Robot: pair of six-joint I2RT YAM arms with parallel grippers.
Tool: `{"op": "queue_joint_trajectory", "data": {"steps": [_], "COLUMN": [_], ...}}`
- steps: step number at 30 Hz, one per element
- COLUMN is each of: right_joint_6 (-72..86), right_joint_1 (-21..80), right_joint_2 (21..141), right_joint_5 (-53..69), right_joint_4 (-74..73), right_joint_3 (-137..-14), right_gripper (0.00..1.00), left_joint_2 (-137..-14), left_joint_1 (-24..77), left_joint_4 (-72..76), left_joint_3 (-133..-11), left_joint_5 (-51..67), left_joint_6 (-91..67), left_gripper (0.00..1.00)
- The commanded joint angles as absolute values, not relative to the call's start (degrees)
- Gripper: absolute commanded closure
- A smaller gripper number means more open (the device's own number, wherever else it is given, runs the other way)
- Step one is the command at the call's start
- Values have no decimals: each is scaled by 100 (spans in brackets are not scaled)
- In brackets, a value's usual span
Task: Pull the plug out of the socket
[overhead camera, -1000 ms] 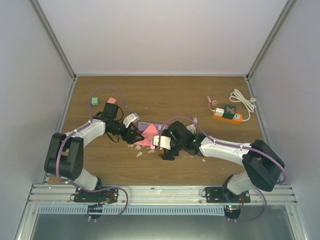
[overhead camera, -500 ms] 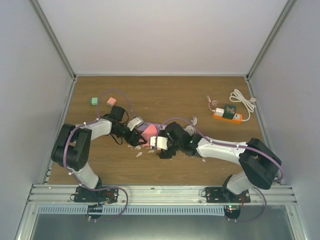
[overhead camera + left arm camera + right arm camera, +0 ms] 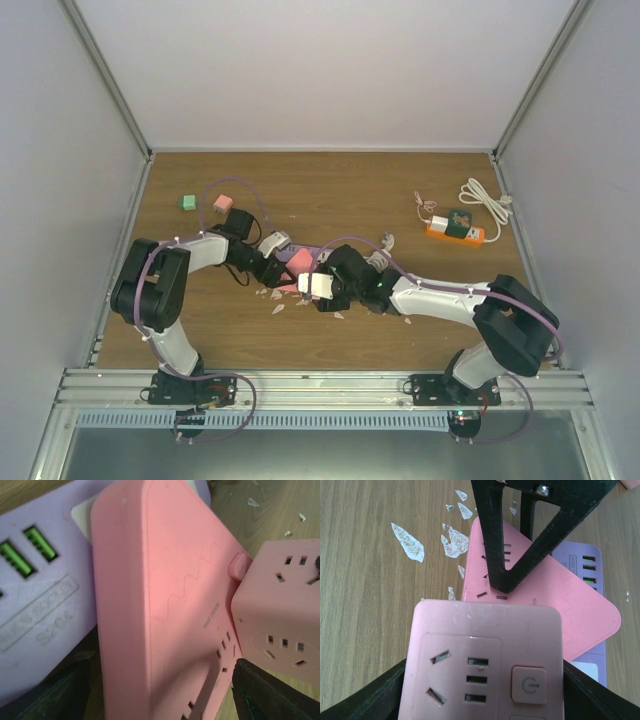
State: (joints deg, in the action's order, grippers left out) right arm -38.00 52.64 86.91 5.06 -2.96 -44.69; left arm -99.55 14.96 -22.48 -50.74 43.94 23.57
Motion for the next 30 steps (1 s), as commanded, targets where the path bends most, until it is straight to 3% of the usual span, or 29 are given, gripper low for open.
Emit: {"op": "queue_joint_trajectory", "data": {"steps": [1, 6, 12, 30], "right_joint_6": [-3840, -3841, -3806, -3669], "right_joint_1": [5344, 5343, 5347, 5335], "right_joint_2": [8673, 8571, 8451, 8207], "right_joint_5": [478, 480, 582, 971], "right_joint_4": [-214, -187, -268, -575], "right_joint_3": [-4483, -4437, -4514, -4794], "right_gripper": [34, 39, 44, 67], "left_joint_2": [-10085, -10185, -10202, -10506], "left_joint_1": [1602, 1653, 1657, 1655], "left_joint_4": [-2060, -1964, -1902, -1879], "left_joint_3": [-5330, -5290, -5200, -5225], "left_joint_5": [4756, 4543, 3978, 3123], "left_joint_6": [2300, 2242, 2237, 2237], "left_gripper": [23, 30, 45, 59]}}
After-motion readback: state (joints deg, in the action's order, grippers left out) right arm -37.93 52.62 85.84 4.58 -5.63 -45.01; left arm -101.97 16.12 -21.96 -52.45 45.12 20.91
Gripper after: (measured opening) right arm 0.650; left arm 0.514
